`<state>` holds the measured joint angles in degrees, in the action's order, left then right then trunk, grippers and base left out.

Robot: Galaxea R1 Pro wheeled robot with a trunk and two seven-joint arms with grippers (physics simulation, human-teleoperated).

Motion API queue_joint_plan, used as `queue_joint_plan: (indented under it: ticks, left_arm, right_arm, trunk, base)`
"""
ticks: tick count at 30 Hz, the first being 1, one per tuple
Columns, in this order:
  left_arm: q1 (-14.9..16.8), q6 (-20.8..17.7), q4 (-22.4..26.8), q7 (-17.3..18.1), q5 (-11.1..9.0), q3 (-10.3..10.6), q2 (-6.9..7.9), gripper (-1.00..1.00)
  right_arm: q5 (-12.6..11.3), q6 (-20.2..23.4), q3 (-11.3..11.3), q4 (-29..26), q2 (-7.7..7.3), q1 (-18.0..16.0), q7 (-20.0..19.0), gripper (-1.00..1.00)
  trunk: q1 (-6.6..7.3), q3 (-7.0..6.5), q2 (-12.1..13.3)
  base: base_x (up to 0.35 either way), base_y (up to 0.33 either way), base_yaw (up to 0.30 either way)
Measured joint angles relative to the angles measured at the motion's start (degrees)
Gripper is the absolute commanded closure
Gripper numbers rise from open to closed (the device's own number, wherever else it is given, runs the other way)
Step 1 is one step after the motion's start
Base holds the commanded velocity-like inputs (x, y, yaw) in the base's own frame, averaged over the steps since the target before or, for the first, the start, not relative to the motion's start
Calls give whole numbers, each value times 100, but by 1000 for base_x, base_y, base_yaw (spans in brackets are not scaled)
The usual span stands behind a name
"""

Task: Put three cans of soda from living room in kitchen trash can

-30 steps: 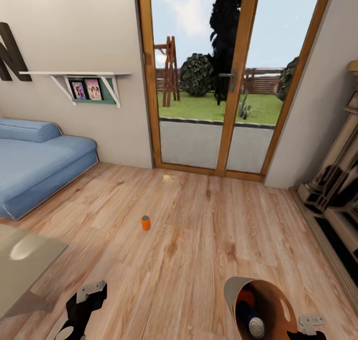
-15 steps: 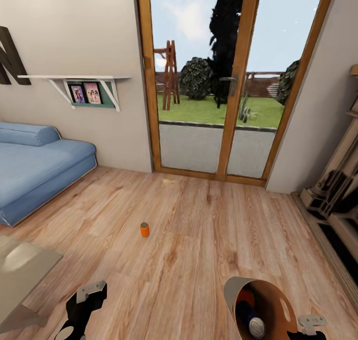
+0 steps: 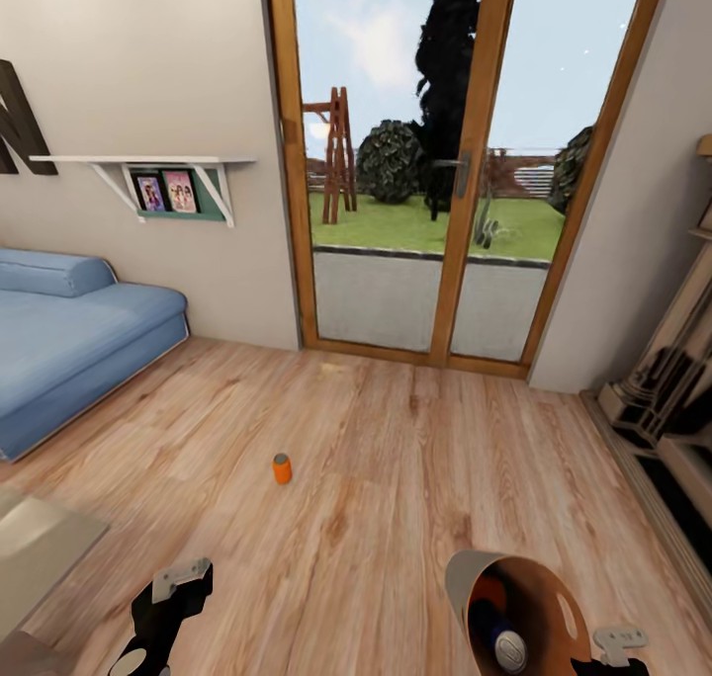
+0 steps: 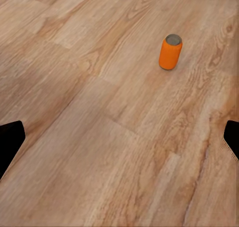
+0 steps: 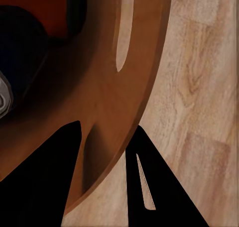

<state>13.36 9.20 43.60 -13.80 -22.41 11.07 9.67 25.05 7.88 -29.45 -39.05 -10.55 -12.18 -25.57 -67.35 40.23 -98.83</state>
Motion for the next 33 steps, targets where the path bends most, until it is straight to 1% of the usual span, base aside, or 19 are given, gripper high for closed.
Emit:
queue_joint_plan:
  ticks: [17, 26, 33]
  left_arm:
    - [0, -3, 1, 0, 0, -29, 0, -100]
    - [0, -6, 10, -10, 0, -47, 4, -100]
    - [0, -53, 30, 7, -7, -61, 8, -100]
  right_arm:
    - [8, -17, -15, 0, -36, 0, 0, 100]
    - [4, -17, -14, 6, -24, 1, -1, 100]
    - [-8, -12, -22, 4, -44, 0, 1, 100]
  trunk:
    - [0, -146, 0]
    - [0, -223, 0]
    - [0, -283, 0]
  base:
    - [176, -70, 0]
    - [93, -3, 0]
    - [104, 0, 0]
